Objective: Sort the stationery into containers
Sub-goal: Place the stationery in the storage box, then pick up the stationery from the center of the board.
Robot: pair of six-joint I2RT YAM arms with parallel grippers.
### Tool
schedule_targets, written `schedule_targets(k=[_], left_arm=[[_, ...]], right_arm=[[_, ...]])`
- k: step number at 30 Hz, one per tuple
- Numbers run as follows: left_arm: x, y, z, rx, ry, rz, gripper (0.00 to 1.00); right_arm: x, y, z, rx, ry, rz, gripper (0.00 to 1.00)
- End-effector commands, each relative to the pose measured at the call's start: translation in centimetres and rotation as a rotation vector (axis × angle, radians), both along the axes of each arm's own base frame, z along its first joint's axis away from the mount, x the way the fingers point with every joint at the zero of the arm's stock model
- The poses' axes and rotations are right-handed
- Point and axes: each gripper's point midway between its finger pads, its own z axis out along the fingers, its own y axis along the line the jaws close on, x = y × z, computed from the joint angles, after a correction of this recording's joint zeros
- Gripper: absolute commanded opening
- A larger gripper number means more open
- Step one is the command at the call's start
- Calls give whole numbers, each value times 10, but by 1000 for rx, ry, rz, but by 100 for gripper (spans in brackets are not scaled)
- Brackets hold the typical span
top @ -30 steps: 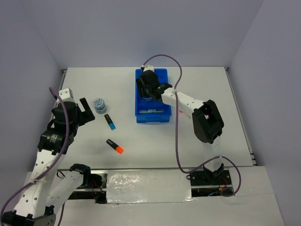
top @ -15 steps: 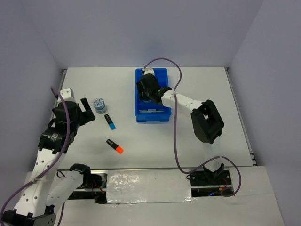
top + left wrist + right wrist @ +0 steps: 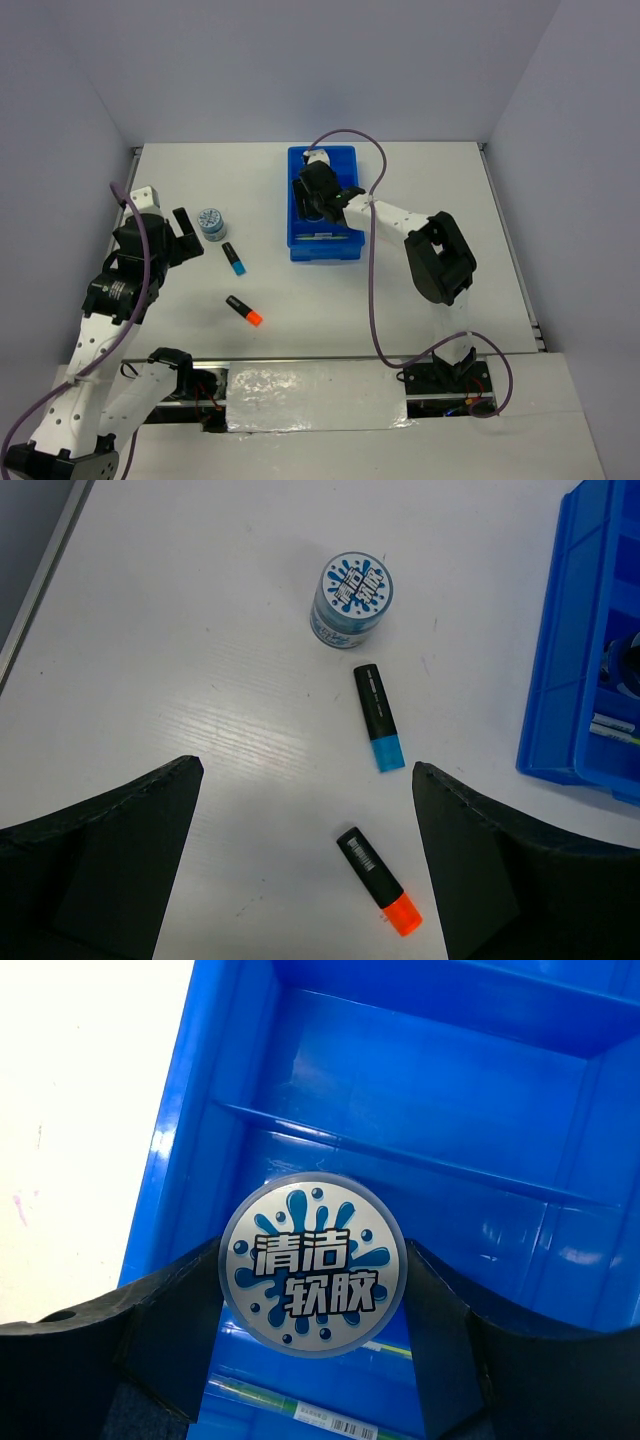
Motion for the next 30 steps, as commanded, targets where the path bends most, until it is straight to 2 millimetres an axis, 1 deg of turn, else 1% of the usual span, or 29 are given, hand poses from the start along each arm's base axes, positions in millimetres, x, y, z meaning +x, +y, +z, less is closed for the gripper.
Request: schedule_targets(k=[1, 2, 4, 5, 6, 7, 8, 10, 13, 14, 15, 16, 17, 18, 19, 20, 21, 22, 23, 24, 25, 27, 28, 30], left_arm=[[7, -1, 14, -3, -49, -10, 99], [7, -1, 15, -4, -51, -10, 99], [7, -1, 15, -4, -51, -8, 99], [6, 0, 15, -3, -52, -7, 99], [6, 0, 15, -3, -52, -7, 99], [6, 0, 15, -3, -52, -6, 99], [6, 1, 15, -3, -51, -2, 99], [6, 1, 14, -1, -49, 1, 99], [5, 5, 14, 2, -45, 20, 99], [5, 6, 14, 0, -45, 32, 99], [3, 11, 14, 8, -39, 59, 99], [2, 15, 15, 12, -41, 83, 99], [0, 20, 16, 5, -43, 118, 99], [-3, 30, 18, 22, -47, 174, 99], [-7, 36, 19, 27, -44, 205, 99], [-11, 41, 23, 18, -63, 241, 99], [-14, 48, 26, 18, -76, 277, 99], [-18, 54, 27, 23, -87, 309, 99], [-24, 58, 33, 11, -120, 334, 99], [-28, 63, 36, 6, -135, 360, 99], [-31, 66, 37, 6, -147, 381, 99], [-36, 69, 44, -4, -187, 394, 99], [-36, 69, 44, -6, -194, 394, 99], [-35, 67, 46, -9, -205, 375, 99]], right_arm=[[14, 11, 42, 80, -95, -16, 70], [14, 11, 43, 84, -95, -17, 75], [13, 11, 45, 93, -96, -14, 75], [12, 12, 50, 103, -103, -15, 78], [12, 11, 52, 108, -103, -15, 82], [11, 12, 52, 113, -101, -13, 99], [10, 12, 57, 121, -108, -13, 100], [8, 13, 60, 125, -113, -18, 100], [3, 17, 72, 125, -139, -22, 100], [-3, 23, 82, 138, -156, -9, 100], [-7, 28, 88, 145, -170, 3, 100], [-9, 35, 99, 164, -198, 16, 100], [-14, 42, 107, 175, -216, 33, 100], [-24, 56, 116, 175, -234, 66, 100], [-27, 65, 129, 183, -259, 86, 100], [-37, 84, 130, 183, -262, 132, 100], [-42, 95, 132, 177, -272, 174, 100], [-44, 110, 142, 202, -295, 211, 100], [-50, 125, 144, 219, -295, 257, 100], [-55, 142, 127, 200, -278, 297, 100], [-55, 155, 138, 217, -295, 320, 100], [-57, 176, 131, 208, -290, 369, 100], [-56, 193, 124, 206, -289, 390, 100], [-56, 210, 116, 206, -290, 425, 100]])
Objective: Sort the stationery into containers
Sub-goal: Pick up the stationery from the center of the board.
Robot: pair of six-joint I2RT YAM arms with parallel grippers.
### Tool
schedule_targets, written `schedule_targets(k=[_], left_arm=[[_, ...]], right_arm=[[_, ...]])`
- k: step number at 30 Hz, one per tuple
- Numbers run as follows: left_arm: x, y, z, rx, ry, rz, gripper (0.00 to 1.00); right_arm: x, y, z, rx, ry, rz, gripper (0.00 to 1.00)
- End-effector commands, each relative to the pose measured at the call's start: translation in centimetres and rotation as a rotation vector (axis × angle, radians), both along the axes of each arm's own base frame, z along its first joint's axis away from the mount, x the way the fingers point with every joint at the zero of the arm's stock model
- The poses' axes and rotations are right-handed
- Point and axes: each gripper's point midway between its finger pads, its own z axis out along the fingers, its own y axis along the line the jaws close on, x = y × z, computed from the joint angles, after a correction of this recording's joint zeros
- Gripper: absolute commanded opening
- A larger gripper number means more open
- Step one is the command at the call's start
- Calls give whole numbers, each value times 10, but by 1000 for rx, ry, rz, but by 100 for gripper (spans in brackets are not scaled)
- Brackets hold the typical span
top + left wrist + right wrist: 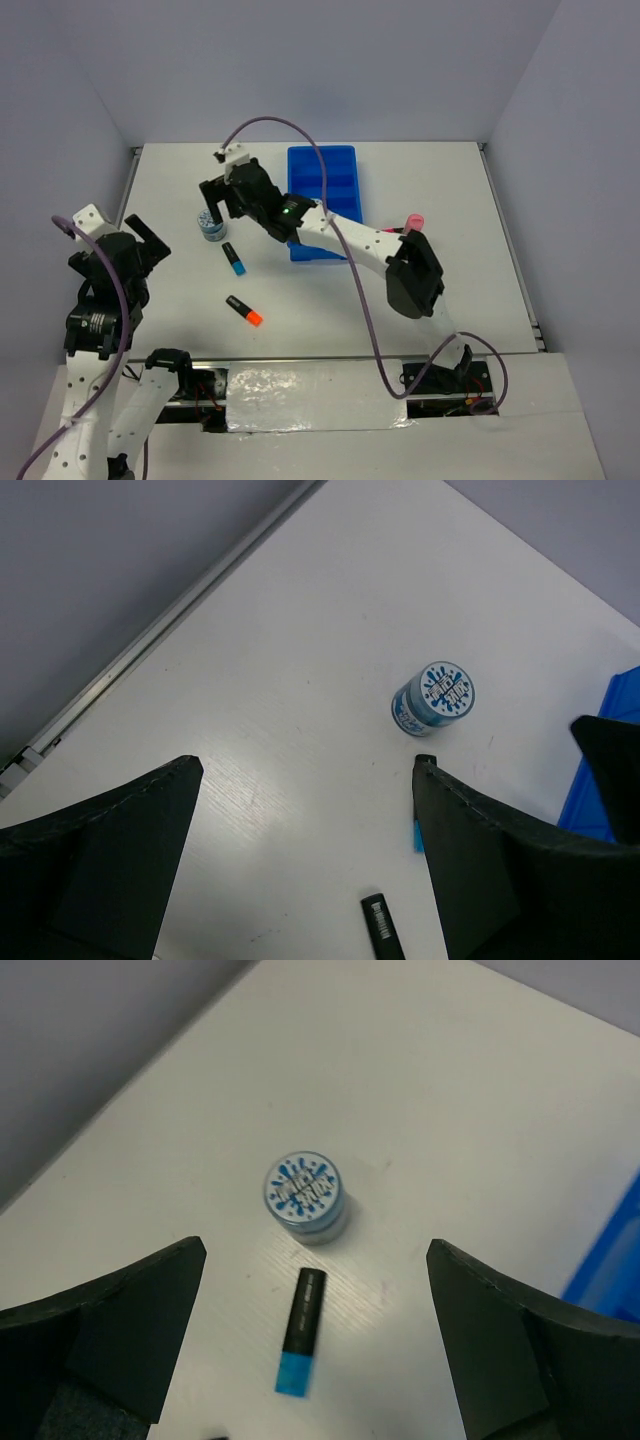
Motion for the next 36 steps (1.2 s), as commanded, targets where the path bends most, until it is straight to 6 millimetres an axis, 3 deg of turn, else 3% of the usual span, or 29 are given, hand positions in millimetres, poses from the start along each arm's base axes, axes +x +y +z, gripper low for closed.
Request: schedule_targets(k=[1, 4, 5, 7, 8, 10, 12, 17, 19, 20, 21, 23, 24, 25, 26, 27, 29, 30, 31, 32, 34, 36], left_arm=[[2, 4, 16, -2, -57, 22, 99], [6, -1, 13, -4, -39, -8, 99], [7, -2, 13, -4, -39, -15, 99], [8, -3, 13, -4, -40, -24, 99], [9, -5, 12, -7, -40, -39, 99], [13, -8, 11, -7, -34, -53, 99], [14, -9, 8, -9, -20, -60, 99], [20, -13, 5, -12, -5, -88, 99], [27, -16, 1, -20, 5, -112, 99], [30, -17, -3, -27, 16, -121, 99], [36, -22, -11, -54, 51, -137, 99], [41, -26, -14, -83, 87, -145, 99], [45, -28, -19, -106, 108, -139, 99], [47, -28, -19, -121, 110, -127, 99], [49, -29, -18, -136, 101, -119, 99], [53, -31, -19, -165, 87, -112, 99], [66, -40, -26, -231, 77, -118, 99], [71, -43, -30, -250, 82, -121, 99], [77, -47, -36, -268, 92, -128, 99], [89, -48, -49, -290, 121, -115, 99], [101, -50, -62, -304, 157, -98, 99], [123, -54, -79, -300, 196, -107, 99]], right_arm=[[12, 32, -27, -21, -26, 67, 100], [12, 54, -34, 24, -48, 133, 100], [12, 59, -46, 15, -44, 144, 100], [14, 70, -42, 55, -102, 176, 100], [15, 75, -53, 50, -105, 181, 100], [21, 83, -49, 62, -124, 176, 100], [27, 91, -61, 44, -115, 174, 100], [45, 93, -91, 27, -66, 135, 100], [40, 92, -87, 40, -66, 144, 100], [36, 86, -102, 57, -59, 144, 100], [30, 81, -63, 122, -102, 151, 100], [26, 73, -47, 146, -123, 156, 100], [26, 66, -18, 166, -149, 140, 100], [27, 58, -3, 167, -162, 117, 100], [26, 45, -5, 145, -158, 83, 100], [26, 24, 38, 197, -196, 55, 100], [19, -15, 73, 249, -207, 14, 100], [18, -18, 51, 220, -178, 6, 100], [13, -43, 92, 274, -214, -18, 100], [7, -58, 82, 245, -195, -24, 100], [-2, -85, 97, 243, -209, -36, 100], [-24, -114, 114, 228, -218, -24, 100]])
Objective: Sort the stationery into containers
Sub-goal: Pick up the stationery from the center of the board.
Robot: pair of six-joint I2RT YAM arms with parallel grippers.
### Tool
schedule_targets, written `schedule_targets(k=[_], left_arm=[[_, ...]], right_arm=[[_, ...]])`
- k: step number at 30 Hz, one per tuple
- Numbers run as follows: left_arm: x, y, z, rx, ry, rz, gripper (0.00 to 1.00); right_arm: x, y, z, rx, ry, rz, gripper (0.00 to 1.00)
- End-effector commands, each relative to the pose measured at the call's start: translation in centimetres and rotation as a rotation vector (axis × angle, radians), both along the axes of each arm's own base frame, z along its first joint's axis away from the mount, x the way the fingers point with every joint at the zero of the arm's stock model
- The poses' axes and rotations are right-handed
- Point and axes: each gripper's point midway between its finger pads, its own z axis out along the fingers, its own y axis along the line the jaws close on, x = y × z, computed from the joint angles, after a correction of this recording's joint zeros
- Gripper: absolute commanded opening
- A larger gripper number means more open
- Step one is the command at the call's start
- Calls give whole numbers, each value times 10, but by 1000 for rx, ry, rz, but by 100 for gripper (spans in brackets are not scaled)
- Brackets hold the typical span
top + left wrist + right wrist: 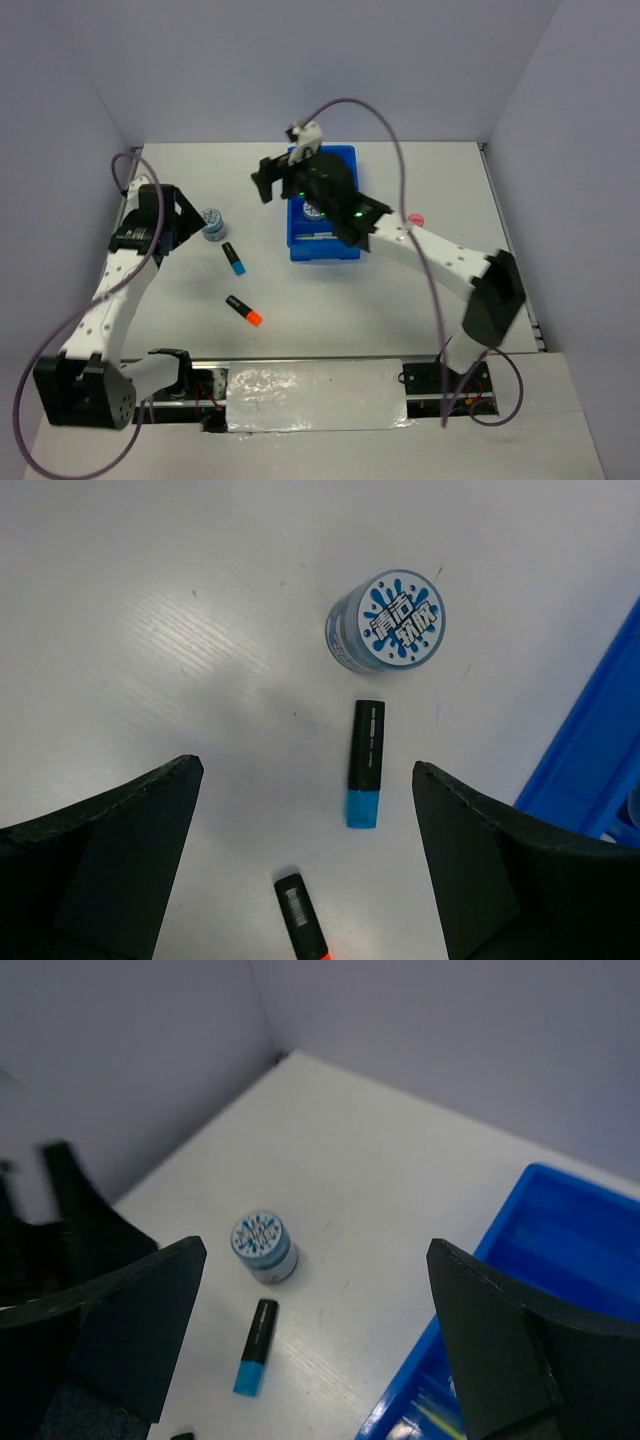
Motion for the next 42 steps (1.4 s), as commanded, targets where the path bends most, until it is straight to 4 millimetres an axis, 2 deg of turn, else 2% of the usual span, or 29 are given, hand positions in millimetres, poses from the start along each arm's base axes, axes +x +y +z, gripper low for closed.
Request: schedule_targets(k=[1, 2, 3, 4, 5, 6, 7, 8, 9, 10, 12, 13, 18, 25, 32, 36, 37, 38, 39, 40, 42], left_arm=[[42, -14, -10, -52, -11, -9, 99], [52, -13, -6, -40, -13, -9, 99], [60, -14, -26, -24, 57, -16, 99], [70, -13, -21, -16, 58, -11, 99], [77, -13, -37, 0, 110, -24, 99], [83, -14, -39, 6, 118, -41, 99], [90, -15, -37, 8, 111, -47, 99], [95, -15, -45, 16, 134, -63, 99], [99, -17, -46, 12, 133, -75, 99], [107, -18, -42, 12, 117, -81, 99], [116, -21, -53, 11, 148, -105, 99], [119, -20, -56, 13, 163, -101, 99], [127, -18, -78, 18, 255, -78, 99], [130, -25, -108, -6, 310, -102, 99], [127, -27, -121, -4, 316, -108, 96], [130, -28, -126, -5, 326, -119, 82], [130, -28, -128, -6, 330, -123, 65], [130, -29, -127, -7, 325, -125, 56], [130, -30, -126, -1, 324, -126, 50], [131, -31, -122, 1, 316, -127, 39], [133, -35, -117, 2, 304, -137, 29]], right_arm=[[-25, -44, 53, 44, -78, -16, 100], [-38, -60, 56, 17, -72, -13, 100], [-46, -65, 55, -1, -63, 0, 100], [-52, -71, 48, -29, -52, 15, 100], [-64, -82, 48, -46, -36, 27, 100], [-70, -86, 46, -49, -31, 41, 100], [-79, -88, 29, -71, -6, 70, 100], [-88, -96, 35, -53, -19, 80, 100], [-92, -98, 32, -48, -10, 87, 100], [-96, -101, 17, -64, 10, 95, 100], [-103, -104, 12, -55, 24, 110, 100], [-105, -104, 1, -66, 44, 117, 100], [-107, -100, -17, -64, 84, 147, 100], [-106, -93, -23, -66, 96, 166, 100], [-106, -88, -34, -68, 120, 179, 100], [-106, -88, -37, -70, 126, 178, 100], [-106, -89, -38, -73, 128, 174, 100], [-106, -89, -38, -73, 126, 172, 100], [-106, -89, -35, -71, 121, 173, 100], [-105, -90, -35, -72, 119, 168, 100], [-105, -92, -34, -70, 116, 161, 100]])
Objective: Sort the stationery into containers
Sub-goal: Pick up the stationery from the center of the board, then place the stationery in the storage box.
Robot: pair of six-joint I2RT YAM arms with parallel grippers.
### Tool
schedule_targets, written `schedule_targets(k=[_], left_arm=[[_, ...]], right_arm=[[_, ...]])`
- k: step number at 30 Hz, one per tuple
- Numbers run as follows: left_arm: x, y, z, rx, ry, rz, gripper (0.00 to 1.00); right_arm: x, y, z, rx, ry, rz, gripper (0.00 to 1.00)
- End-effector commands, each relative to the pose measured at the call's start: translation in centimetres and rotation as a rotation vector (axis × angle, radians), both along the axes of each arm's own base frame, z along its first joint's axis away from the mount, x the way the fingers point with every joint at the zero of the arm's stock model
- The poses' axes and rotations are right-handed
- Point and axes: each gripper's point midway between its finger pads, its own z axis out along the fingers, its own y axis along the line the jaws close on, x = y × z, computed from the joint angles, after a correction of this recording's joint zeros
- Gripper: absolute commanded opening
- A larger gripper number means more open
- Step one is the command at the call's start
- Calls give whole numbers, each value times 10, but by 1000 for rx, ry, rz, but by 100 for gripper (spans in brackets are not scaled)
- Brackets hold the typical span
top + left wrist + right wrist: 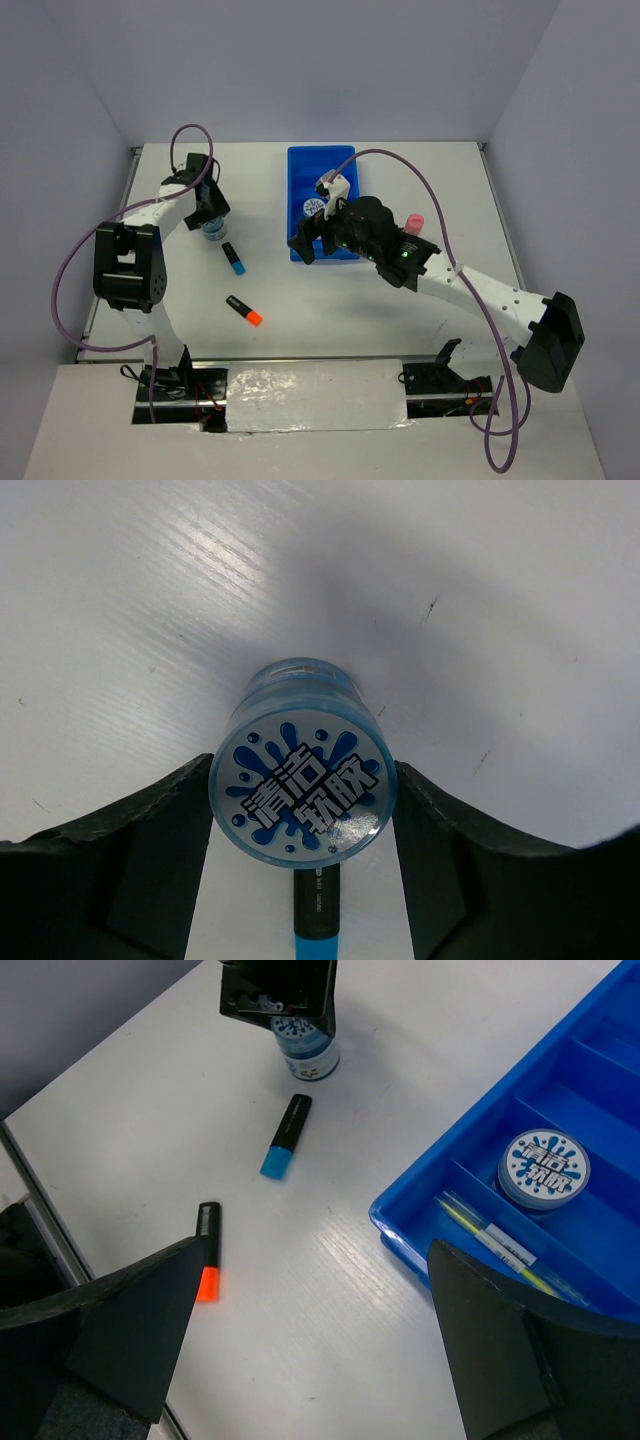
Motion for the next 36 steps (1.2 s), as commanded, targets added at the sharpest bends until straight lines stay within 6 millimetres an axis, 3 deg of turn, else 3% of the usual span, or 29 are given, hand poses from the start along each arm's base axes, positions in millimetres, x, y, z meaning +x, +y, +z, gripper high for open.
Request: schedule_targets(k=[1, 4, 6, 10, 11, 12, 13, 16, 19, 20, 22, 23, 24, 26, 27, 30, 36], left_arm=[[8, -9, 9, -5, -25, -35, 20], [11, -18, 26, -14, -56, -63, 0], [17, -29, 46, -23, -104, -90, 0], [24, -59, 113, -42, -265, -176, 0], [25, -66, 127, -53, -300, -196, 0], [29, -82, 146, -66, -355, -234, 0], [28, -88, 162, -67, -392, -251, 0], [28, -121, 195, -80, -473, -330, 0], [31, -169, 216, -146, -548, -469, 0], [27, -196, 225, -197, -569, -547, 0], [33, -226, 225, -234, -592, -623, 0], [33, -266, 233, -269, -621, -706, 0], [37, -268, 221, -266, -598, -709, 0], [40, -287, 227, -280, -618, -733, 0], [44, -298, 214, -299, -596, -751, 0], [49, -324, 206, -363, -608, -797, 0], [56, -338, 180, -348, -549, -800, 0]], right_arm=[[3, -1, 13, 41, -33, -12, 100], [3, -6, 15, 56, -39, -28, 100], [1, -10, 21, 89, -48, -36, 100], [4, -33, 28, 134, -72, -133, 100], [1, -41, 39, 171, -82, -157, 100], [4, -53, 35, 174, -83, -216, 100], [1, -64, 47, 220, -93, -251, 100], [1, -94, 48, 258, -105, -369, 100], [-10, -128, 68, 338, -141, -457, 100], [-12, -134, 68, 342, -145, -472, 100], [-18, -147, 75, 365, -163, -492, 100], [-23, -156, 76, 363, -170, -504, 100], [-24, -156, 74, 355, -166, -504, 100], [-27, -161, 77, 358, -175, -509, 100], [-28, -163, 77, 351, -173, -512, 100], [-31, -167, 75, 339, -177, -512, 100], [-32, -169, 69, 319, -173, -516, 100]])
